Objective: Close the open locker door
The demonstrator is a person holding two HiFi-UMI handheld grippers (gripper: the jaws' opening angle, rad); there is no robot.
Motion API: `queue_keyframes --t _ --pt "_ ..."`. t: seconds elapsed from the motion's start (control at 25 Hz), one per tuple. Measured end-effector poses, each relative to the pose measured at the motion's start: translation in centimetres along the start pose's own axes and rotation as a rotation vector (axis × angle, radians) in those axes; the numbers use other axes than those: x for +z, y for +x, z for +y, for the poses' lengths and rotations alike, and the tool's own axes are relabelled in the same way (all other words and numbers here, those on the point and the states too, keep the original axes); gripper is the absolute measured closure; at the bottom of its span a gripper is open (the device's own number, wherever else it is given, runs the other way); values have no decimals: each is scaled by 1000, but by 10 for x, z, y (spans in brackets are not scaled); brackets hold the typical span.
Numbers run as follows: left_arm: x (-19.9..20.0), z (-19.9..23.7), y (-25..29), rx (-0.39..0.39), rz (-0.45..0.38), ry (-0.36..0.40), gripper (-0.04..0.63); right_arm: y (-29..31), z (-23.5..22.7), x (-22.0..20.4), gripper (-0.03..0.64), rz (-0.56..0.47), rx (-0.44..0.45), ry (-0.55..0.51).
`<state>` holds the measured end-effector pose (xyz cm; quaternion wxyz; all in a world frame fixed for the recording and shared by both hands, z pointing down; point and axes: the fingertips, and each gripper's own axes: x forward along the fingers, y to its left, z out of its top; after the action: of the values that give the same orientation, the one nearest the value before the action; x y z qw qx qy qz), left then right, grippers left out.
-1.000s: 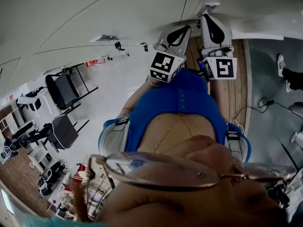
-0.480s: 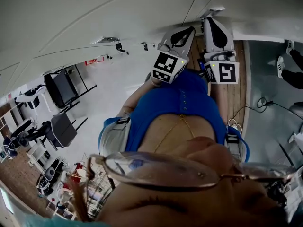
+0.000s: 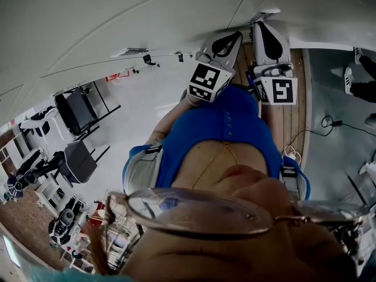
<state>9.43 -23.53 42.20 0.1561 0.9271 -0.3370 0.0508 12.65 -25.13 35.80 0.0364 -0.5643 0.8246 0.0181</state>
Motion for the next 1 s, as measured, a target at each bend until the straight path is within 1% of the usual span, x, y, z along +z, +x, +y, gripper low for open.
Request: queue_keyframes --t 0.4,1.0 --pt "4 -1 2 1 0 11 596 1 -1 3 614 -10 14 6" --pt "13 -5 -1 7 -18 38 597 2 1 1 614 10 33 -10"
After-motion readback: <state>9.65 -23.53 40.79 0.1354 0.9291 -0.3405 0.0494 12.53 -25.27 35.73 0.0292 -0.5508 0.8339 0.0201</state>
